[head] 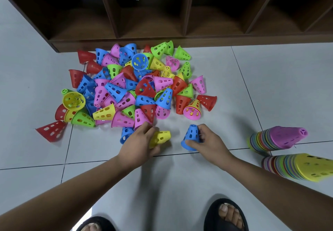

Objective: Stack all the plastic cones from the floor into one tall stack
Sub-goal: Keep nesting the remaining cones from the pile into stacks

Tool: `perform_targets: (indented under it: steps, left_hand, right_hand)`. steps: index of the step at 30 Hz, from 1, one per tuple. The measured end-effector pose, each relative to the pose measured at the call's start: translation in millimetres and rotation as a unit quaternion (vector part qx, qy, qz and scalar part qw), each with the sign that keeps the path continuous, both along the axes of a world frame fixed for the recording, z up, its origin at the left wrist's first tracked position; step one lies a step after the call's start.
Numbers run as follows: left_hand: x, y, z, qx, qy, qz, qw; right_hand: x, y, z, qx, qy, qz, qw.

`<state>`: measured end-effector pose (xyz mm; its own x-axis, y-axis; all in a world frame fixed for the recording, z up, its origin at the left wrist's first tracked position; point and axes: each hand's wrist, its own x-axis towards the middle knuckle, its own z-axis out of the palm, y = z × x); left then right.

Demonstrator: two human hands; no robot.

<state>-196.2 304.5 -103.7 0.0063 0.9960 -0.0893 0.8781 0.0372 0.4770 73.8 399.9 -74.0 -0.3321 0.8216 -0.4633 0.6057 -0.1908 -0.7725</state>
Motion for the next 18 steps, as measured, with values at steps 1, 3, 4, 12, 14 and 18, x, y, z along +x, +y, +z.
perform_targets:
  steps: [1,3,4,12,14,18]
  left_hand:
    - [3.1,-0.3,0.7,-0.007,-0.025,0.013,1.000]
    - [8.8,-1.2,1.0,-0.017,-0.072,0.030,0.997]
    - [11.6,-2.2,0.1,-0.018,-0.091,0.034,0.995]
    - [24.6,-10.8,-14.7,-0.031,-0.125,0.028,0.991]
    - [27.0,-13.7,-19.5,-0.043,-0.124,0.031,0.991]
    - [26.2,-20.2,-26.4,-0.056,-0.127,0.039,0.989]
  right_hand:
    - [-2.8,-0.6,2.7,-0.003,0.013,-0.010,1.000]
    - [-9.4,-2.4,8.4,0.006,0.046,-0.022,0.999]
    - [-13.1,-4.0,11.6,0.013,0.068,-0.025,0.997]
    - [-35.3,-12.3,22.3,0.090,0.132,-0.001,0.987]
    - [-38.4,-13.4,19.5,0.100,0.105,0.041,0.989]
    - [-44.6,-15.7,8.0,0.128,0.036,0.112,0.985]
